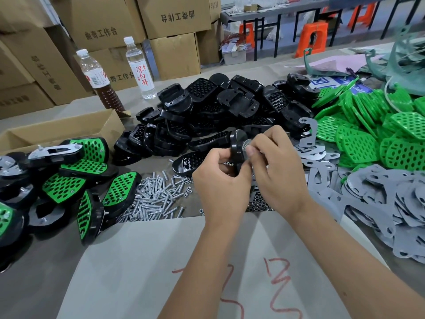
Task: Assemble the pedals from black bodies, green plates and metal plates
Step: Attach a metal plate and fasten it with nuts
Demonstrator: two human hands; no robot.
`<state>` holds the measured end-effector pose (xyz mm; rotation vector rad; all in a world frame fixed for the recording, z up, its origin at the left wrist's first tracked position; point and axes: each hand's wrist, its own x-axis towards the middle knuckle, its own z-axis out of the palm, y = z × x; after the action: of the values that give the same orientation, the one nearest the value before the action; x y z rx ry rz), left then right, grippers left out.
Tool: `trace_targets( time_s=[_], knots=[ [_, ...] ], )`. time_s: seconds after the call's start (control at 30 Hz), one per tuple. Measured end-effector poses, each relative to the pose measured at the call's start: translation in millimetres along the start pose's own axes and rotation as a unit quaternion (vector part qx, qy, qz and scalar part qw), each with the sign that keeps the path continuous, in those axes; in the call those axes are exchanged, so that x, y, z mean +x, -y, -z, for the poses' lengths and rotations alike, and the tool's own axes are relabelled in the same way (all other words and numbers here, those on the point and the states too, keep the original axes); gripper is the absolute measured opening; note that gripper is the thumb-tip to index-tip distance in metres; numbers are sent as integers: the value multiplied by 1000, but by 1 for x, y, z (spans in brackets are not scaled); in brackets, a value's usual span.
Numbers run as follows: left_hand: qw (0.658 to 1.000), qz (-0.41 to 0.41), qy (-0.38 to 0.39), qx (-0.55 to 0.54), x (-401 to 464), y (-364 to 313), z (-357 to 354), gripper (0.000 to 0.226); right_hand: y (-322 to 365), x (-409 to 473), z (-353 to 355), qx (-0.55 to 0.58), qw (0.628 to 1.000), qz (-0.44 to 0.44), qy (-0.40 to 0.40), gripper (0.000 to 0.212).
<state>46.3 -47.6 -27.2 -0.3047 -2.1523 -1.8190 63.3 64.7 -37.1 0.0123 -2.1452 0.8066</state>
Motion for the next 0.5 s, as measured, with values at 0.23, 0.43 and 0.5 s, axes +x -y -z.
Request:
trace_targets(
  time_s=[0.23,0.43,0.5],
  knots=[
    [999,4,34,-32,6,-2,8,9,-6,4,12,44,998,28,35,4],
    [989,62,112,-69,13,2,15,18,-5,4,15,206,972,-81,73,19],
    [984,81,138,-79,15,5,15,23,-6,3,17,245,958,-130,77,18]
  ],
)
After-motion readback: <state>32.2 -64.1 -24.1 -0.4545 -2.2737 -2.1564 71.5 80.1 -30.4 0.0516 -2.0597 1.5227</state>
